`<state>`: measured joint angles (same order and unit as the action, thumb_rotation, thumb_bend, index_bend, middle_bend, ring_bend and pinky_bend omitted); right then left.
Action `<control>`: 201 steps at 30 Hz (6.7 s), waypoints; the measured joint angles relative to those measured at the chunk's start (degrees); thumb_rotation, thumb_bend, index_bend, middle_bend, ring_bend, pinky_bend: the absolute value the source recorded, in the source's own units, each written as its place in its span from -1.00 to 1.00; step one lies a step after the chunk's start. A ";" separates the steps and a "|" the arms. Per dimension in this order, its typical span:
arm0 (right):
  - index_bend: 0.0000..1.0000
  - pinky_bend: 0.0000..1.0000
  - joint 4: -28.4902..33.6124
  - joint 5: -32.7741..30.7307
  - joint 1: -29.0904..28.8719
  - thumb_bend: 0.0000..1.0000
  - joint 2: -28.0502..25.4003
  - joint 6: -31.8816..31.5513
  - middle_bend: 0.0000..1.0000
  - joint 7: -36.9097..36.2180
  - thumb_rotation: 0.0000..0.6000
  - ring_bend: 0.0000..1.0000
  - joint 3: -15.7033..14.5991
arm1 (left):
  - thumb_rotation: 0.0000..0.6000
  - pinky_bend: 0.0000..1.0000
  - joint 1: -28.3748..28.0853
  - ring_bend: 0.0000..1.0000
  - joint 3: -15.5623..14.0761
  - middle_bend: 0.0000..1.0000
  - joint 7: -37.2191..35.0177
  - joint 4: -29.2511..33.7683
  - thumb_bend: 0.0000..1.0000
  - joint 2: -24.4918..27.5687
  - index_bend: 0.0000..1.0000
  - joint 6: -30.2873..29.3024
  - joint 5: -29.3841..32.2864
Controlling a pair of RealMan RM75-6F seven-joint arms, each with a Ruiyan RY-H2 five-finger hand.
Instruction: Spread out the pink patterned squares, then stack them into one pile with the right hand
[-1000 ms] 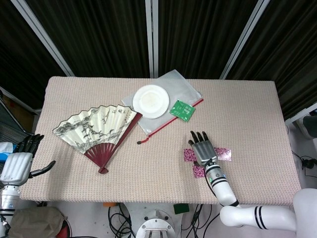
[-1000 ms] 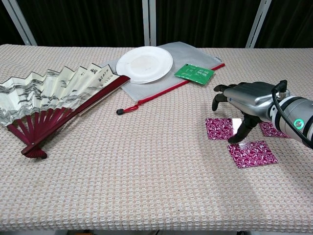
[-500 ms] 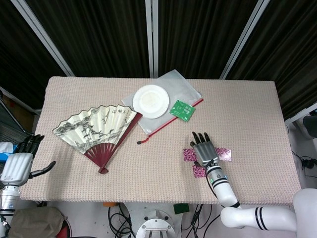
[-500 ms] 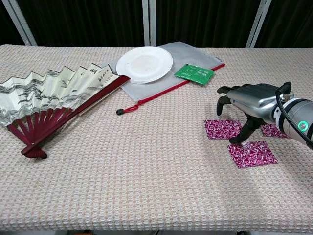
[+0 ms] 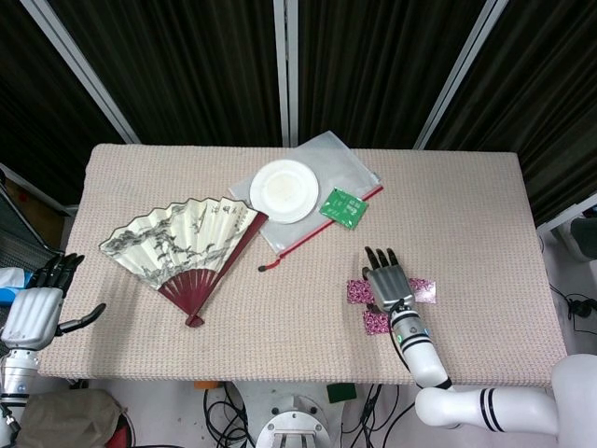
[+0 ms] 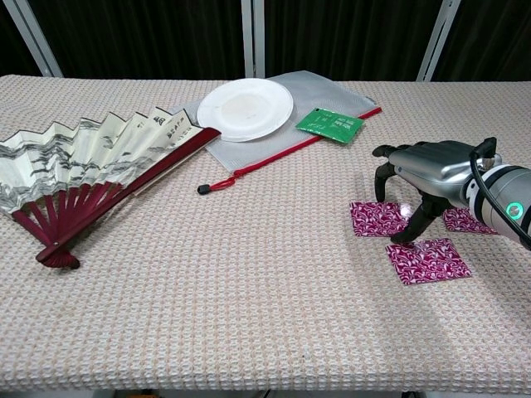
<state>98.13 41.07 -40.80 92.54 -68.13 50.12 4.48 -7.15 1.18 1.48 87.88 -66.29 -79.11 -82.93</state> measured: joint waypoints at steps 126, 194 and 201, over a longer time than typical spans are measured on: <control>-0.11 -1.00 10.49 9.18 6.74 0.04 -9.40 1.65 -0.97 -3.03 1.00 -1.00 -7.91 | -0.83 -0.69 0.01 -0.92 -0.28 -0.88 0.86 1.08 -0.82 0.53 -0.89 0.00 -0.08; -0.34 -1.00 1.64 1.61 3.34 -0.02 -14.89 6.92 -0.99 -7.09 1.00 -1.00 -4.25 | -0.84 -0.69 -0.34 -0.92 -0.21 -0.88 0.74 0.50 -0.82 0.14 -0.89 1.20 0.75; -0.41 -1.00 2.75 2.14 3.52 -0.04 -15.76 6.31 -1.00 -7.51 1.00 -1.00 -4.56 | -0.84 -0.69 -0.25 -0.92 -0.25 -0.88 0.82 0.58 -0.82 0.11 -0.89 0.99 0.63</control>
<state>100.88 43.21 -37.29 76.78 -61.82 42.61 -0.08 -7.41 0.93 2.30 88.46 -66.18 -78.12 -82.30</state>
